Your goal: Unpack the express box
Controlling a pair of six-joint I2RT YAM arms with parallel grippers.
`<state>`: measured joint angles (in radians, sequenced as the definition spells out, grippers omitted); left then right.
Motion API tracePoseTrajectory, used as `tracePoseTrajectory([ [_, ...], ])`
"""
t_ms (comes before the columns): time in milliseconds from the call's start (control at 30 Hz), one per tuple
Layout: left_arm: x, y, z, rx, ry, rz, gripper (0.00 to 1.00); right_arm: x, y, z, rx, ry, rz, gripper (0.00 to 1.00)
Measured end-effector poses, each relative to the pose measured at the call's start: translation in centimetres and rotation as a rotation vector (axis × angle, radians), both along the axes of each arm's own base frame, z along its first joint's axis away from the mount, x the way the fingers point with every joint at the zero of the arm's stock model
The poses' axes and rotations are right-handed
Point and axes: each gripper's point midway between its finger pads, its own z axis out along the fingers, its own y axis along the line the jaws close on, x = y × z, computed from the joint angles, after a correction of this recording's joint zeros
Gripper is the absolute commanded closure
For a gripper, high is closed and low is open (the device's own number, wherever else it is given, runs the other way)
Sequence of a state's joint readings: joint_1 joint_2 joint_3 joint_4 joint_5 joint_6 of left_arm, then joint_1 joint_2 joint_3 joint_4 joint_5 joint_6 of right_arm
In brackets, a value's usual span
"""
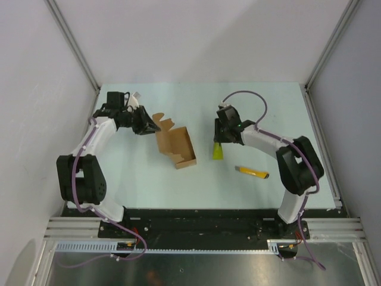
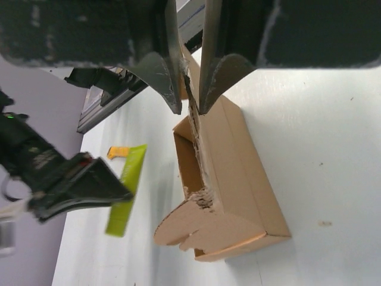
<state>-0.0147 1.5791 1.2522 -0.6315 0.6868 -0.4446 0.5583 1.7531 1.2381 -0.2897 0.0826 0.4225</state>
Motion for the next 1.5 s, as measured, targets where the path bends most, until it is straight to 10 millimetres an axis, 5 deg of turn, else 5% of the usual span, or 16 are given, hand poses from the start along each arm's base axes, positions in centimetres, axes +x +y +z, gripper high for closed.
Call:
tracePoseTrajectory([
  [200,0.5,0.0,-0.1,0.001,0.003,0.001,0.67,-1.4,-1.4,-6.0,-0.111,0.13,-0.009,0.59],
  [433,0.6,0.2,-0.2,0.012,0.002,0.007,0.43,-1.2,-1.7,-6.3,-0.13,0.125,-0.014,0.18],
  [600,0.7,0.7,0.0,0.045,-0.015,0.03,0.31,-1.3,-2.3,-5.8,-0.155,0.117,-0.021,0.05],
  [700,0.4,1.0,1.4,0.063,-0.064,0.04,0.16,-1.4,-2.7,-3.9,-0.151,0.087,-0.028,0.0],
  [933,-2.5,2.7,8.2,0.157,-0.332,0.097,0.13,-1.6,-3.9,5.9,-0.069,-0.111,-0.069,0.0],
  [1167,-7.2,5.1,11.8,0.254,-0.54,0.212,0.0,-4.7,-8.6,15.3,0.004,-0.342,-0.205,0.0],
  [1333,-9.3,7.1,11.1,0.328,-0.575,0.315,0.0,-7.7,-13.0,17.9,0.031,-0.433,-0.358,0.0],
  [1500,-9.9,8.0,10.8,0.361,-0.579,0.358,0.01,-10.4,-17.0,17.2,0.013,-0.447,-0.512,0.0],
])
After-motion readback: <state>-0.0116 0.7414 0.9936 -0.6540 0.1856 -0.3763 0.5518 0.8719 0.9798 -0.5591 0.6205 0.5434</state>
